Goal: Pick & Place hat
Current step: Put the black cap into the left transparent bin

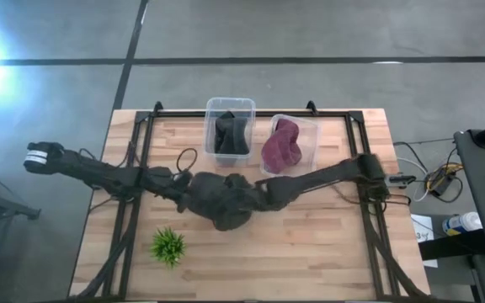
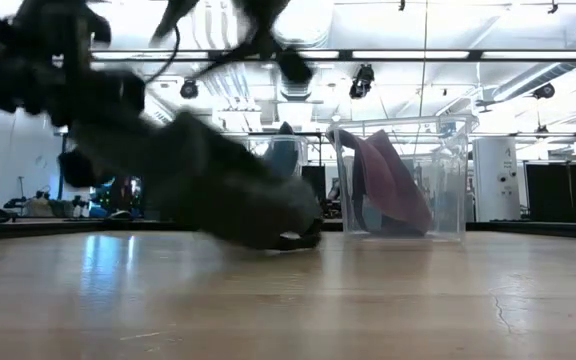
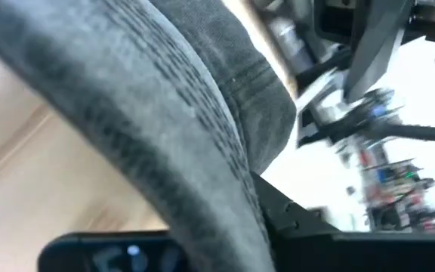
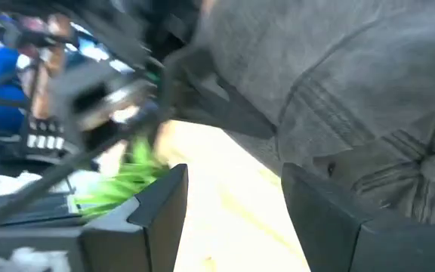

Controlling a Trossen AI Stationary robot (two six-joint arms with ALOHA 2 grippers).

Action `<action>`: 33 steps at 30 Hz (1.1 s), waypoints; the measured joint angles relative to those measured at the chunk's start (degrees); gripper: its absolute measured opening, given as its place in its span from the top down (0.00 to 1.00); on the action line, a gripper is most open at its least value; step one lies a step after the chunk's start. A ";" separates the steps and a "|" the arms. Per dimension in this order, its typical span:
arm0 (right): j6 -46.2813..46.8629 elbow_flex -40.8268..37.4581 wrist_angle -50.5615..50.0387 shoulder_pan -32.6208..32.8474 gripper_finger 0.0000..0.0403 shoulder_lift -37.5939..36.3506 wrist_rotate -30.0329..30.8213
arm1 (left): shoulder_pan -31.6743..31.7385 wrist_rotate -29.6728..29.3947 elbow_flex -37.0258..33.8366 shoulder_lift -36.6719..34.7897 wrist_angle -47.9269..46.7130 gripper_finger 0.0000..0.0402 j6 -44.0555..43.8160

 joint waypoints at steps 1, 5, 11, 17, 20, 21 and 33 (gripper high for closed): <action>-0.35 0.09 -1.83 0.67 0.48 -2.22 2.14 | 0.00 -0.23 0.94 -1.08 0.04 0.97 -0.24; -0.88 0.18 -8.25 4.09 0.48 -10.65 12.69 | -0.02 -0.24 6.47 -6.37 -3.96 0.98 -0.88; -4.90 0.14 -12.86 9.02 0.48 -19.46 29.95 | -0.13 -1.81 18.30 -14.37 -9.16 0.98 9.38; -2.42 0.00 -20.26 10.37 0.48 -21.24 36.51 | 0.11 -35.26 34.81 -14.99 -35.34 0.98 30.06; 0.12 0.00 -22.37 10.03 0.48 -20.47 36.42 | 0.50 -50.02 40.14 -11.15 -44.68 0.98 34.66; 1.16 0.00 -23.13 9.90 0.48 -20.20 36.20 | 0.78 -51.30 41.42 -9.59 -45.87 0.98 35.39; 11.66 0.00 -29.75 9.33 0.48 -18.61 30.63 | 8.92 -41.72 60.59 20.03 -69.70 0.98 33.39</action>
